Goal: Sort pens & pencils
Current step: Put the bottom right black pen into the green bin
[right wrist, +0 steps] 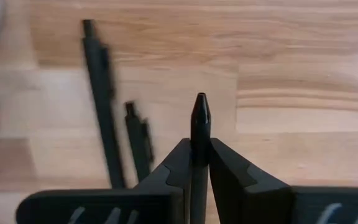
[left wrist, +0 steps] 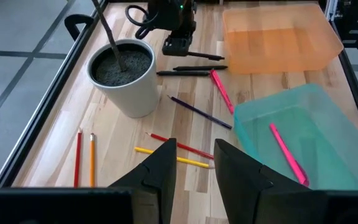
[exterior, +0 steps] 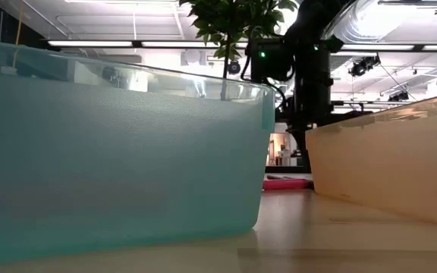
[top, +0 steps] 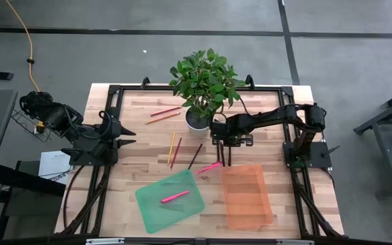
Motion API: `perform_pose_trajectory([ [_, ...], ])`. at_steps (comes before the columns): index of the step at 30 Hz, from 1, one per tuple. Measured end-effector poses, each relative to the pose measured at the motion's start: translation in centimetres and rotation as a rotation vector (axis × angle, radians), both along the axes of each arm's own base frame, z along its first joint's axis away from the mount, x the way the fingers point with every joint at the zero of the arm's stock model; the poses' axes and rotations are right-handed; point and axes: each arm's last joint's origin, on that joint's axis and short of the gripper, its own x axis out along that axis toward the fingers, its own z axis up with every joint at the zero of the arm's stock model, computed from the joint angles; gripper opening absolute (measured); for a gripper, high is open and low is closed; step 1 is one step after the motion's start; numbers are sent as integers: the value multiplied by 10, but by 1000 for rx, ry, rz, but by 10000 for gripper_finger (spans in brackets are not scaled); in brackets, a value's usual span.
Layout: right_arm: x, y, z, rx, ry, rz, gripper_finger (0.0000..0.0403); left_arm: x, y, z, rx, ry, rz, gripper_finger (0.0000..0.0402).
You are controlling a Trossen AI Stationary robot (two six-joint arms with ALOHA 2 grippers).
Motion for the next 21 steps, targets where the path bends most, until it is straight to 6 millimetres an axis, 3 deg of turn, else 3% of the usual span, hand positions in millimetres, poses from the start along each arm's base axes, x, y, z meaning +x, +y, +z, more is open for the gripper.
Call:
perform_pose_trajectory([
  [13,11,2,47,-135,-61,49,32,0,0,0,-1,-1,-1,97],
  [21,15,14,68,-178,-142,94,32,0,0,0,0,-2,-2,97],
])
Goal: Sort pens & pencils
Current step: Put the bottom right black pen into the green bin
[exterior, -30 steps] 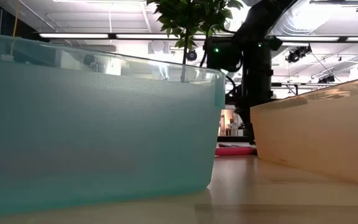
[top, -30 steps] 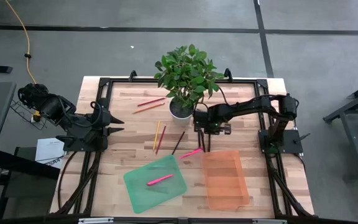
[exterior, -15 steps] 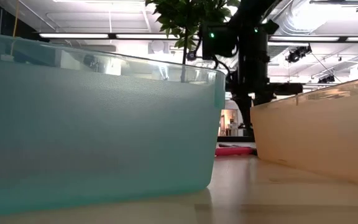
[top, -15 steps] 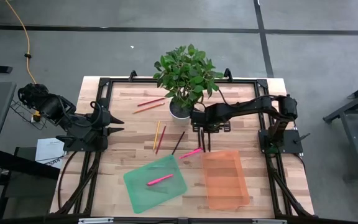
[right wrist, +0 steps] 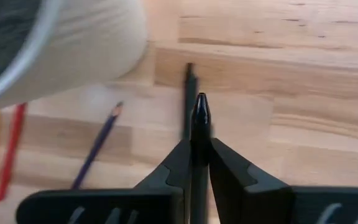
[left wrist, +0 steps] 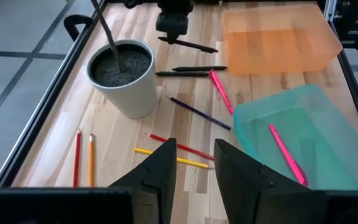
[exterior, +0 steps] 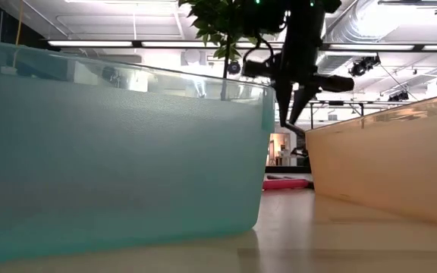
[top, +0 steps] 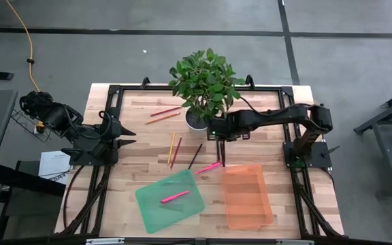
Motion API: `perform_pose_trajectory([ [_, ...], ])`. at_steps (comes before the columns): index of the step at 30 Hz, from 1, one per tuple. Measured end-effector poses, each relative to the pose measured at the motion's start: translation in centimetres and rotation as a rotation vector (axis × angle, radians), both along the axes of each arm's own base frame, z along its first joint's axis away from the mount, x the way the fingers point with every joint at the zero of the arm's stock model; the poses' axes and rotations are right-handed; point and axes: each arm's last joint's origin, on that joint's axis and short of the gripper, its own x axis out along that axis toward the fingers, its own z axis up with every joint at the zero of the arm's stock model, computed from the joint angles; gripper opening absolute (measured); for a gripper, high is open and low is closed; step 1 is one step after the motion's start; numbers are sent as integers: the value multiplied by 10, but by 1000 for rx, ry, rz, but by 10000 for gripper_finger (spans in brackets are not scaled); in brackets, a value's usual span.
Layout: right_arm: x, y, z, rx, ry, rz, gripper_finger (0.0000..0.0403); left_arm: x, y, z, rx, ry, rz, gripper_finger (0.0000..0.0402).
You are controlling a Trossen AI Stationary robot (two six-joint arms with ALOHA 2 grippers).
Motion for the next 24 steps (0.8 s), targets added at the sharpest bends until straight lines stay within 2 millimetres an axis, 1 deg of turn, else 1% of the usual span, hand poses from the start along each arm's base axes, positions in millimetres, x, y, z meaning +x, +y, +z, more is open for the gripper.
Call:
perform_pose_trajectory([
  [10,22,33,28,-23,-200,137,32,0,0,0,-9,-3,1,97],
  [16,27,53,33,-19,-275,194,32,1,0,1,-30,-13,13,97],
  [24,37,84,43,-22,-449,266,30,6,-3,4,-57,-59,9,97],
])
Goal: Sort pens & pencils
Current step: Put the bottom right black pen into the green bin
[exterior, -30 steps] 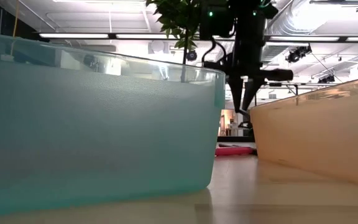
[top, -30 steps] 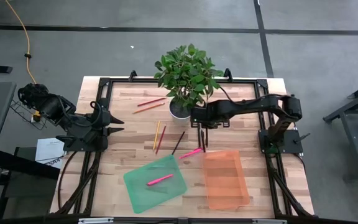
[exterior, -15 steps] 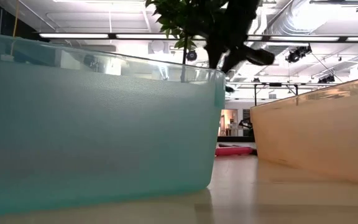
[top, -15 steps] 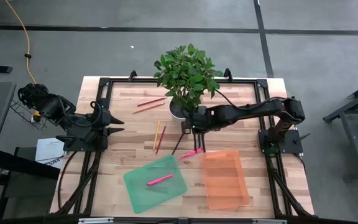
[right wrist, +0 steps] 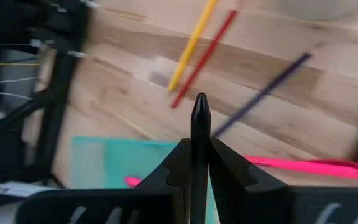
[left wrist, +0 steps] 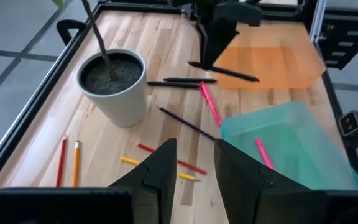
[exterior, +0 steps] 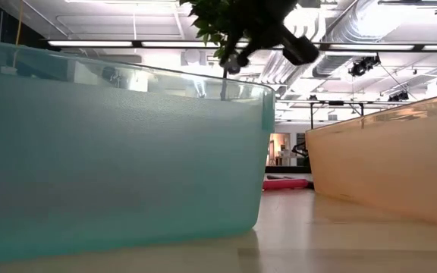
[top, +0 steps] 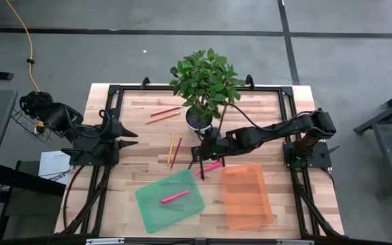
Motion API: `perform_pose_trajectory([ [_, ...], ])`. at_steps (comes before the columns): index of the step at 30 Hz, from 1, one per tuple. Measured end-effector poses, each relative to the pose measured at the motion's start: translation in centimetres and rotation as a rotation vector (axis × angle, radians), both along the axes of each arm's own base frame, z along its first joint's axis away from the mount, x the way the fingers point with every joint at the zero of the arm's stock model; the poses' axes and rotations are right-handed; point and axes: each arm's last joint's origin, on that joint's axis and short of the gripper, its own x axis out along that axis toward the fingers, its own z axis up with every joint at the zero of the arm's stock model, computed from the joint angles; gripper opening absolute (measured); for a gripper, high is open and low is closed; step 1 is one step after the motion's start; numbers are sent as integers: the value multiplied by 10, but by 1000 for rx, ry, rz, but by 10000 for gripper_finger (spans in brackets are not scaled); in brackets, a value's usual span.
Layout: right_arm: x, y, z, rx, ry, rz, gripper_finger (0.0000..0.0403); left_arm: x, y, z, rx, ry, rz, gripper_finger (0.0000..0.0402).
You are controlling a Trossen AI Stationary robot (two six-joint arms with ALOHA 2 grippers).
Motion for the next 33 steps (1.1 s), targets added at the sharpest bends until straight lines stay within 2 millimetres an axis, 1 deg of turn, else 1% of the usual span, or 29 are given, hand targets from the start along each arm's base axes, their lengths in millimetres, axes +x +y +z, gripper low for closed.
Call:
perform_pose_trajectory([
  [6,6,16,8,-17,-127,47,17,10,-6,-2,-15,10,-18,97],
  [11,9,28,13,-29,-194,105,16,22,-12,-4,-36,14,-30,97],
  [17,10,44,19,-32,-275,163,15,37,-21,-11,-91,58,-45,97],
  [20,11,51,22,-42,-318,195,15,45,-27,-12,-121,49,-74,97],
  [22,11,55,25,-49,-353,214,15,50,-35,-10,-139,9,-114,97],
  [27,12,64,32,-83,-424,267,14,50,-56,-3,-191,-87,-197,97],
  [31,12,69,36,-128,-474,315,14,41,-74,-3,-223,-119,-174,97],
  [33,13,72,39,-160,-509,343,14,39,-84,-8,-233,-136,-149,97],
])
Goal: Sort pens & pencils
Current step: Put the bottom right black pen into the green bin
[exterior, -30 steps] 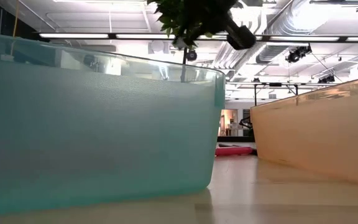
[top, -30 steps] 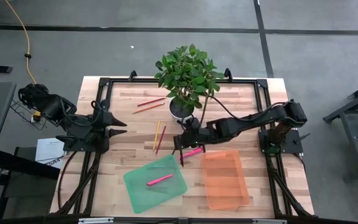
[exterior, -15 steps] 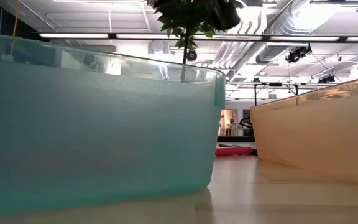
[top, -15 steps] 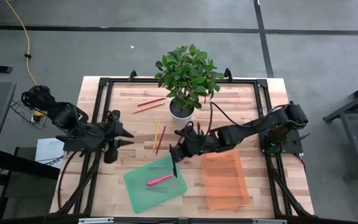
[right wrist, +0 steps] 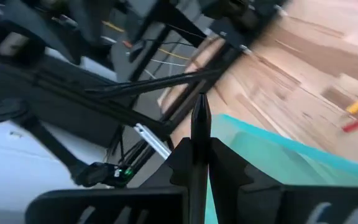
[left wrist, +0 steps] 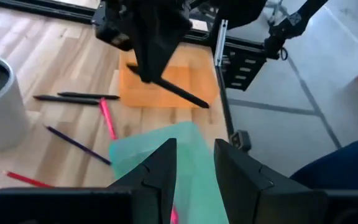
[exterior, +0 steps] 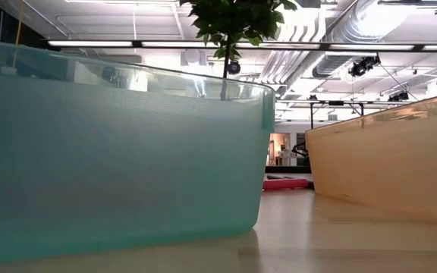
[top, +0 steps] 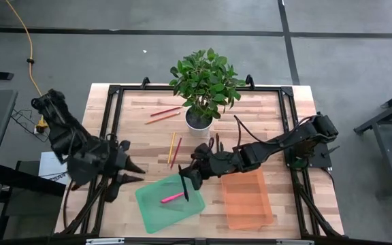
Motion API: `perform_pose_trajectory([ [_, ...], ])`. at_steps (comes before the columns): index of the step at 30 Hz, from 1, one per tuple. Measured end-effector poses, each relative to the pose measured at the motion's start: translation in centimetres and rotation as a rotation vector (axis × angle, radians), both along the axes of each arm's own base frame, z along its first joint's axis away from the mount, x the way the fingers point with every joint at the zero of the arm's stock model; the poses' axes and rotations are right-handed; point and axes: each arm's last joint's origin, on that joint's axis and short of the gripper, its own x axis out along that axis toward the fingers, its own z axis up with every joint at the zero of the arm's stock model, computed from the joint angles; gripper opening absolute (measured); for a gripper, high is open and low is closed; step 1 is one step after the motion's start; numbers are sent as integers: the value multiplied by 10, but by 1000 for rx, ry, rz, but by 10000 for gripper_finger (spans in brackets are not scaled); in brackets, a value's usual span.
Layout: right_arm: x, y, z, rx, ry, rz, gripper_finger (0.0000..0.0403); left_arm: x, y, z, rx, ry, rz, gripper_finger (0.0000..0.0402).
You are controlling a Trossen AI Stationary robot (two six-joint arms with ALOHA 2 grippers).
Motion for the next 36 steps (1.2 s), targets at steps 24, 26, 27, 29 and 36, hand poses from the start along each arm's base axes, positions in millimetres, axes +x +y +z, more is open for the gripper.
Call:
perform_pose_trajectory([
  [24,8,7,9,-87,-173,92,26,27,-49,-121,-340,-381,248,97],
  [26,10,8,7,-80,-186,100,26,35,-52,-125,-372,-393,238,97],
  [27,11,7,6,-80,-185,102,26,39,-53,-126,-378,-401,234,97],
  [29,14,8,4,-71,-203,111,27,45,-56,-129,-391,-421,219,97],
  [36,17,10,3,-71,-231,122,27,60,-55,-130,-404,-490,203,97],
])
